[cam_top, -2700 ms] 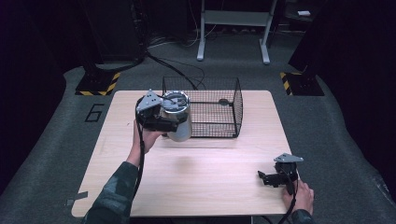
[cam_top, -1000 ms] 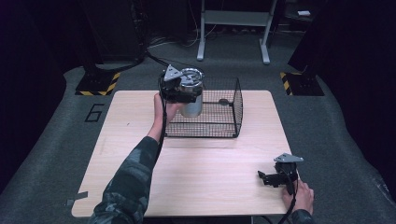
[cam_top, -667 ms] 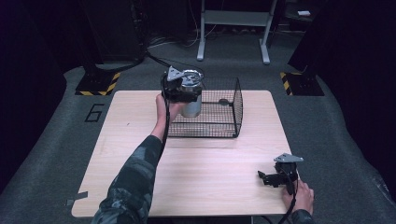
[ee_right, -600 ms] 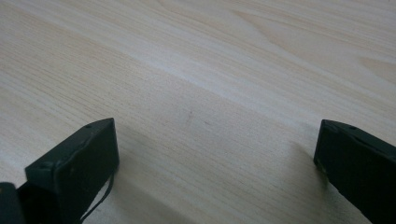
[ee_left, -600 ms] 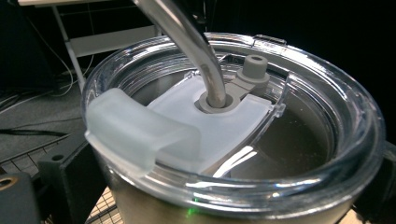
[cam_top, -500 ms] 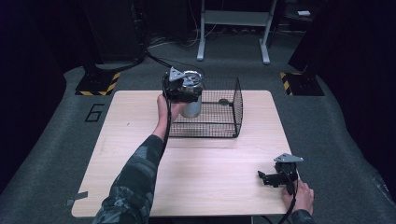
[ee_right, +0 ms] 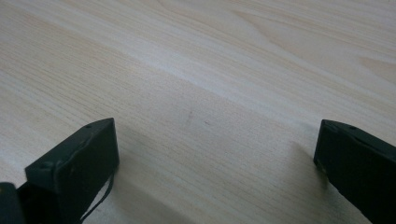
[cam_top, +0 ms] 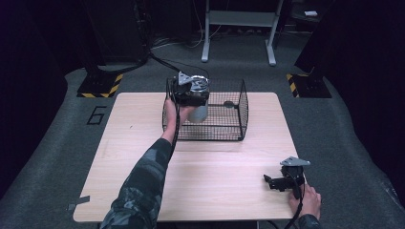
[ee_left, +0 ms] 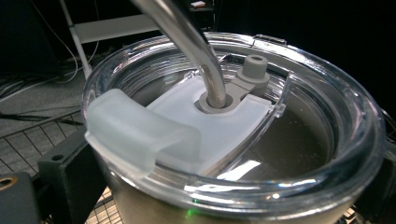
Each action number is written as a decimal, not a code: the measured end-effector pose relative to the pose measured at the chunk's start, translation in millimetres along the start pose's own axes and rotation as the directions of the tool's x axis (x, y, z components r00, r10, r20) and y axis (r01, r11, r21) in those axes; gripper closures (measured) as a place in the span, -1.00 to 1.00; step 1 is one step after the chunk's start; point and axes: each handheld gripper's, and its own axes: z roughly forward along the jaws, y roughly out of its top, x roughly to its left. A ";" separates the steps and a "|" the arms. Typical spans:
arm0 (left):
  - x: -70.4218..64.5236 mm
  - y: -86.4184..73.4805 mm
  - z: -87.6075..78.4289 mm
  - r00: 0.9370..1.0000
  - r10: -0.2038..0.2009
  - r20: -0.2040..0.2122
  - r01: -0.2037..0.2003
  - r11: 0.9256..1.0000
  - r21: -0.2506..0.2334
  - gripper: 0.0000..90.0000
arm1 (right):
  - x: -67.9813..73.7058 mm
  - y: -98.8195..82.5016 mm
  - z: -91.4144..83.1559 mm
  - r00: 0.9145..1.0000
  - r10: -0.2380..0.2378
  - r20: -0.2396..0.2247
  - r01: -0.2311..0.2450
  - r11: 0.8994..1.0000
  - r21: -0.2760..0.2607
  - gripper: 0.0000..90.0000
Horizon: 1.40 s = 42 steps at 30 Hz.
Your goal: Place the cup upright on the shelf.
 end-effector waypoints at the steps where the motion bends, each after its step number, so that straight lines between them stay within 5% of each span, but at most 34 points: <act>1: -0.2 -1.3 1.8 1.000 -0.005 0.001 0.005 1.000 0.003 -0.92 | 0.0 0.0 0.0 1.000 0.000 0.000 0.000 1.000 0.000 -1.00; 42: -14.6 -24.4 35.4 0.999 -0.019 -0.038 0.021 0.998 0.056 -0.91 | 0.4 -0.1 -0.1 1.000 0.003 0.000 -0.003 1.000 0.001 -1.00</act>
